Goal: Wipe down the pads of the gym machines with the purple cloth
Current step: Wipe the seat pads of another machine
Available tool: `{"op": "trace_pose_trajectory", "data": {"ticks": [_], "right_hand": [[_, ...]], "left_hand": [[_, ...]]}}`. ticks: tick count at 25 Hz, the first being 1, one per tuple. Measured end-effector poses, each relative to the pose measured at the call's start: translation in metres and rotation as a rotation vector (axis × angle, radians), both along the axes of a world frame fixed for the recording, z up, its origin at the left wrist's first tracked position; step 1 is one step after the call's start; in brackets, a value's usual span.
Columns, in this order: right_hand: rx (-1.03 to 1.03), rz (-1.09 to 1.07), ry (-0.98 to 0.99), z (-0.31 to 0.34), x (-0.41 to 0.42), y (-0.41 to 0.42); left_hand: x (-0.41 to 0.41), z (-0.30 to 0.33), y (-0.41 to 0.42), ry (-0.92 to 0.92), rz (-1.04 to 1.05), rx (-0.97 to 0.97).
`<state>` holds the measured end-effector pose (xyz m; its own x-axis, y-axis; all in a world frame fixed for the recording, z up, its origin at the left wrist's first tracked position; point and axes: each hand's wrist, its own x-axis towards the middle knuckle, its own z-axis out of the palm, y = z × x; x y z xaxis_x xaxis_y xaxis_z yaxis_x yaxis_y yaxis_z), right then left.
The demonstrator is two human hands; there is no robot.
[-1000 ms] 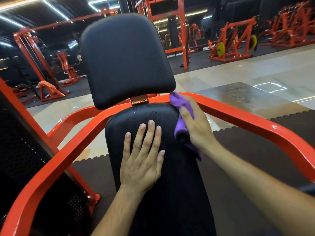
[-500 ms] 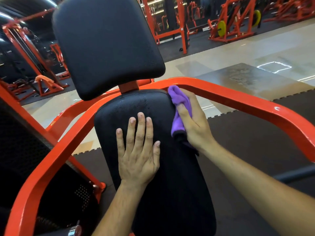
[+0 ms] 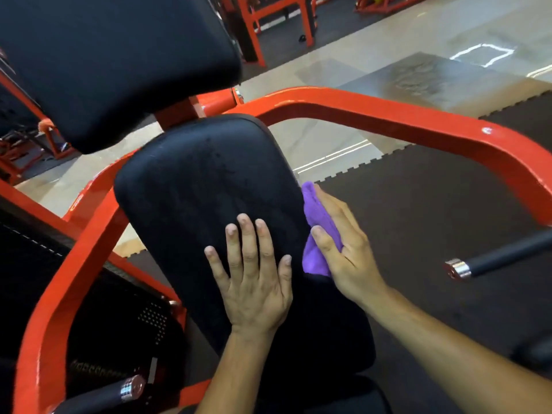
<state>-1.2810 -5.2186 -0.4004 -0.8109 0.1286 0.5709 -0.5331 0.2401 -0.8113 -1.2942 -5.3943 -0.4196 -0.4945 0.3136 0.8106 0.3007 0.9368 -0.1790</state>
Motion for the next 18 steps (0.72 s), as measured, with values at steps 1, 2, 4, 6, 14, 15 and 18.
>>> {"op": "trace_pose_trajectory", "data": {"ticks": [1,2,4,6,14,15,18], "right_hand": [[0.006,-0.011,-0.013,-0.017,0.004,0.002],[0.009,-0.016,-0.046,-0.036,0.01,0.006],[-0.011,-0.009,-0.132,-0.069,0.027,0.012],[-0.041,-0.04,-0.175,-0.076,0.038,0.012],[-0.081,-0.116,-0.036,-0.003,0.004,-0.007],[-0.038,-0.112,-0.019,-0.022,0.015,-0.004],[-0.043,-0.095,-0.128,-0.059,0.04,0.005]], "left_hand": [[0.001,-0.003,0.001,-0.006,-0.004,-0.004],[0.003,-0.006,0.002,-0.009,-0.011,-0.006],[0.006,-0.01,0.003,-0.005,-0.017,-0.017],[0.004,-0.011,0.002,-0.007,-0.008,-0.018],[0.006,-0.014,0.004,-0.001,-0.007,-0.008],[0.006,-0.014,0.004,-0.006,-0.012,-0.008],[0.005,-0.014,0.002,0.004,-0.014,-0.009]]}}
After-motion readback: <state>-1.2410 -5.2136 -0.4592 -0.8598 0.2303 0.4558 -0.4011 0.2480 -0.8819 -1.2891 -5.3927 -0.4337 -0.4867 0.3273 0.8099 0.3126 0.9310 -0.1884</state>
